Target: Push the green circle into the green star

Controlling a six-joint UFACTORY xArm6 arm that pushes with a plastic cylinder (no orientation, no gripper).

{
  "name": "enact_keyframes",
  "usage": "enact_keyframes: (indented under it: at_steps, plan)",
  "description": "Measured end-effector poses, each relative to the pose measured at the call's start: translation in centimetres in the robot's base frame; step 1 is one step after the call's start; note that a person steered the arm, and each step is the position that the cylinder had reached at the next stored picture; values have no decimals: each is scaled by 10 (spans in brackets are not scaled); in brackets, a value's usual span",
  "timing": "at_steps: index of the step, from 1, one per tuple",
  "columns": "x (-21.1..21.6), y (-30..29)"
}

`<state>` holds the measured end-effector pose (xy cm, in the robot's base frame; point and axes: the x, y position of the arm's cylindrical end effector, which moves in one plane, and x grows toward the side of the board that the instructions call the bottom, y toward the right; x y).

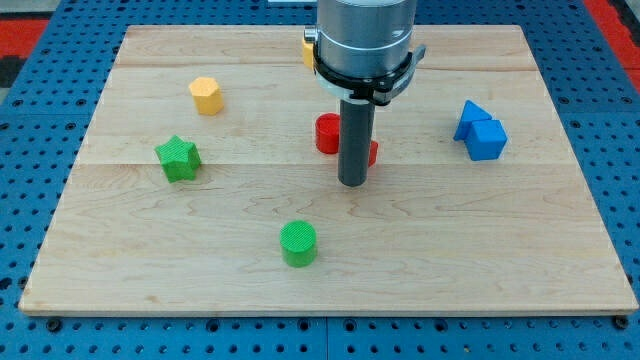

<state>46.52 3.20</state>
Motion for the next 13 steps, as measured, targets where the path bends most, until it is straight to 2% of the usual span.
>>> enact_keyframes:
  at_steps: [1, 2, 3, 4, 5, 6, 7, 8, 9, 10, 11, 12, 13]
  plan:
    - [-7, 4]
    - [-7, 38]
    - [-6, 39]
    - [38, 37]
    - [79, 6]
    - [91, -25]
    - [139, -10]
    - [133, -12]
    - [75, -35]
    - [65, -103]
    - [79, -65]
    - [91, -131]
    - [85, -164]
